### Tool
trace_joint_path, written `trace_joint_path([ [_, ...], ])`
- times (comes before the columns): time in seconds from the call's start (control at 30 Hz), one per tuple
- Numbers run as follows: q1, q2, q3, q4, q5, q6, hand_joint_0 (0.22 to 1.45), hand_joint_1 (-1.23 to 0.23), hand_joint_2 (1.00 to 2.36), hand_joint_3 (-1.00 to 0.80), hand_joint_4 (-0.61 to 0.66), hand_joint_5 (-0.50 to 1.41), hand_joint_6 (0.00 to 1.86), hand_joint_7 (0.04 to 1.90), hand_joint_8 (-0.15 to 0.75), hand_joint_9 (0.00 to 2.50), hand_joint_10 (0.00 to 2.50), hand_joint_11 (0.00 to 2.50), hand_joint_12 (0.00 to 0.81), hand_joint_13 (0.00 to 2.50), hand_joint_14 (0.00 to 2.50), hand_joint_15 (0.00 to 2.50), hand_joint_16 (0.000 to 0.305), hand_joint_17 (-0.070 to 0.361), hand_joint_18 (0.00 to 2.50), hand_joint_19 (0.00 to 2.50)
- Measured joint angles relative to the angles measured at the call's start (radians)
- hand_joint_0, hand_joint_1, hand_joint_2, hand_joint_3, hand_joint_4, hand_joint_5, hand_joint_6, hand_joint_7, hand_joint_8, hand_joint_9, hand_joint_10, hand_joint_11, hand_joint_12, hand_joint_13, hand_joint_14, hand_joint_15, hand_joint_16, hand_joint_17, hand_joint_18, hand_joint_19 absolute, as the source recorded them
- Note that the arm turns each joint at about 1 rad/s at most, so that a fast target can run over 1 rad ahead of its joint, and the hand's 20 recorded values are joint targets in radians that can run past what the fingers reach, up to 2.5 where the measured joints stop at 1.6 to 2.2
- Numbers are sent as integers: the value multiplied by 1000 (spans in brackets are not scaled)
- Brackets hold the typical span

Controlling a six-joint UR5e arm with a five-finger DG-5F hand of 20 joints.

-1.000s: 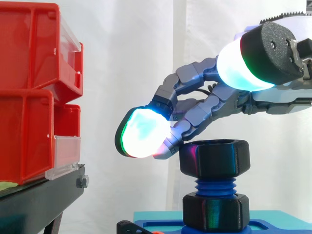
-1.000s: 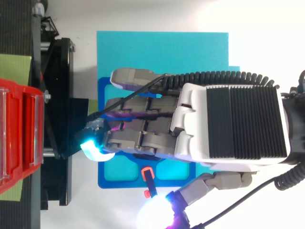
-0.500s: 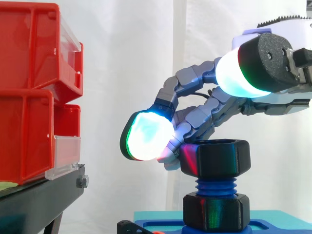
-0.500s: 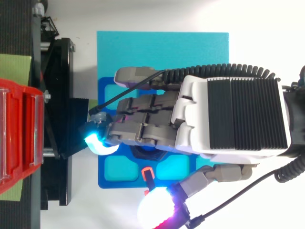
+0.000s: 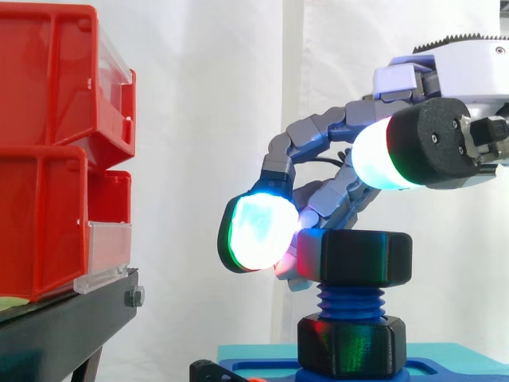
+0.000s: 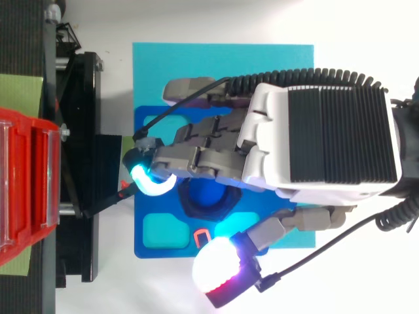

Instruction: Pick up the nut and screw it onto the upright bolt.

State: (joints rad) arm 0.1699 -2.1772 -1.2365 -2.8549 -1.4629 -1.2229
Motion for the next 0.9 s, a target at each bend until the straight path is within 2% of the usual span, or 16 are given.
trace_joint_path([
  [0.4,-19,0,0,-3,-5,-6,479,-387,1000,-500,245,-78,504,1201,287,1049,7,274,258,946,1,4,16,37,443,0],
  [0.57,-23,0,0,-4,-5,-7,485,-383,1000,-500,214,-42,505,1314,293,1101,8,292,250,954,0,6,16,36,442,0],
  [0.9,-32,0,0,-4,-5,-7,511,-402,1000,-500,117,51,502,1419,250,1520,11,363,237,1223,1,69,12,27,583,0],
])
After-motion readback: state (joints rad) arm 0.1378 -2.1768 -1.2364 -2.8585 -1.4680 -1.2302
